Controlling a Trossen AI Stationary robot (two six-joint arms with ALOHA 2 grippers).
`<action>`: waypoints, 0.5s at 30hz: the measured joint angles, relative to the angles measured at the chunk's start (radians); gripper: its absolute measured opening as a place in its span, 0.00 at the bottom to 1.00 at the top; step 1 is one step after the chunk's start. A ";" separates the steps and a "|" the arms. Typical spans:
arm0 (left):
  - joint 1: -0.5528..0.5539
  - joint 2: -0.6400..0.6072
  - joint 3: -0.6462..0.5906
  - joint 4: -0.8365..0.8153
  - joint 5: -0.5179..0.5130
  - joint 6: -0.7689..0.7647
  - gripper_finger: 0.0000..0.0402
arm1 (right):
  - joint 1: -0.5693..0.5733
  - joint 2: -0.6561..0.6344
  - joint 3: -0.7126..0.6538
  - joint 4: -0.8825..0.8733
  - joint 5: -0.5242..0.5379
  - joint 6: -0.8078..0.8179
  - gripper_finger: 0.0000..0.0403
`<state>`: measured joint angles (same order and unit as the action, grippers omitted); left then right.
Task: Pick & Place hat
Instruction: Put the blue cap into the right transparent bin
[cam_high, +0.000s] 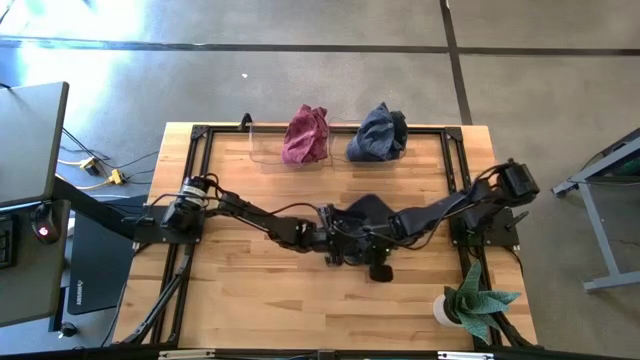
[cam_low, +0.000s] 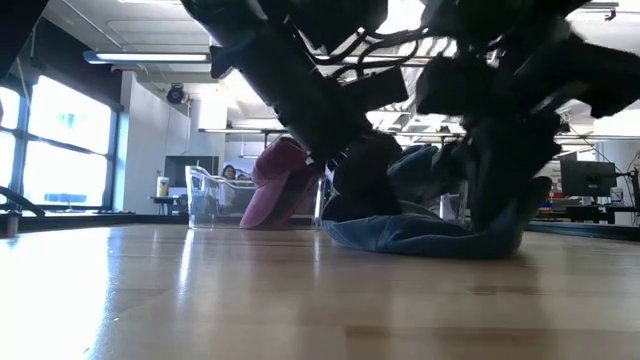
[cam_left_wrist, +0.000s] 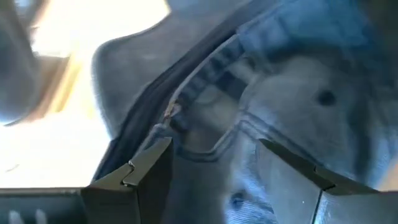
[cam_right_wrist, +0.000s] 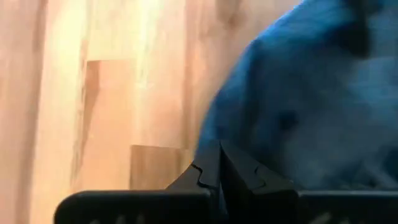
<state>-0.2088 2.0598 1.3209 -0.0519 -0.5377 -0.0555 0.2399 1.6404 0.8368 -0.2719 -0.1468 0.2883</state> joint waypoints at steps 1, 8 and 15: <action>0.000 0.007 0.001 0.005 0.017 0.000 0.55 | 0.006 -0.018 0.000 -0.010 0.037 0.002 0.00; 0.004 0.037 0.002 0.008 0.006 0.000 0.55 | -0.009 -0.085 0.000 -0.046 0.459 0.124 0.01; 0.006 0.038 0.001 -0.033 -0.102 -0.005 0.55 | -0.055 0.026 0.000 -0.031 0.332 0.082 0.01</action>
<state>-0.2030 2.0975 1.3216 -0.0848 -0.6394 -0.0605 0.1850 1.6668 0.8368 -0.3025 0.1847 0.3704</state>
